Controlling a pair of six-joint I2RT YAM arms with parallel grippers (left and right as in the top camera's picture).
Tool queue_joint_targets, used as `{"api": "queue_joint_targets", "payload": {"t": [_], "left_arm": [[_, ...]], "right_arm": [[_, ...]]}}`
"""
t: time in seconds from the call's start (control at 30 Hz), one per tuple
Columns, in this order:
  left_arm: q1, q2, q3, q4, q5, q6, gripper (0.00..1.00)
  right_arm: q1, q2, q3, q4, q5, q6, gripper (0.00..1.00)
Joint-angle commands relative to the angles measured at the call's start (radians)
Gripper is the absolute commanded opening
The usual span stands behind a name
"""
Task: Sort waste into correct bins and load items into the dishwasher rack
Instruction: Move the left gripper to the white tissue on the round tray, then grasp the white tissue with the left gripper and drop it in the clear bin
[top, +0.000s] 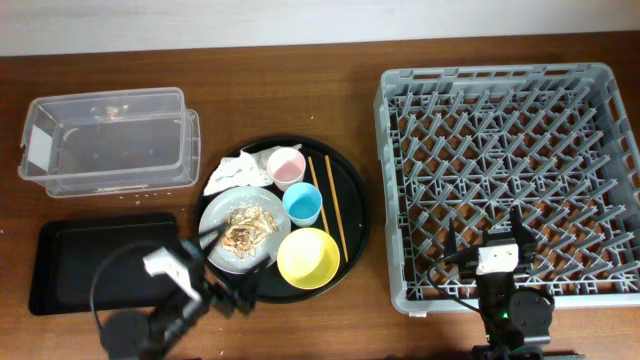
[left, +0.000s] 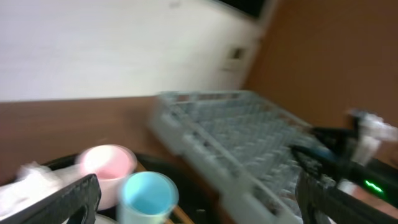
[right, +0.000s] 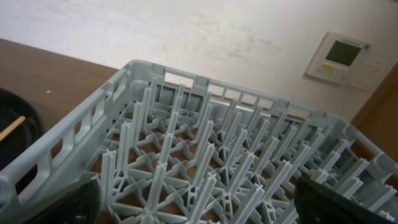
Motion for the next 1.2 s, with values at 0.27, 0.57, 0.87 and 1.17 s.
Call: {"api": "queue_joint_targets", "payload": {"t": [0.27, 0.57, 0.87, 1.17], "left_arm": [[-0.104, 1.023, 1.004, -0.828, -0.498, 0.262, 0.99], [-0.238, 1.382, 1.123, -0.76, -0.722, 0.2, 0.96], [-0.257, 1.656, 1.123, -0.589, -0.808, -0.202, 0.6], [-0.257, 1.761, 1.123, -0.53, -0.808, -0.22, 0.28]], "right_arm": [[-0.005, -0.006, -0.007, -0.003, -0.004, 0.012, 0.99], [-0.005, -0.006, -0.007, -0.003, -0.004, 0.012, 0.99], [-0.005, -0.006, -0.007, -0.003, -0.004, 0.012, 0.99], [-0.005, -0.006, -0.007, -0.003, -0.004, 0.012, 0.99]]}}
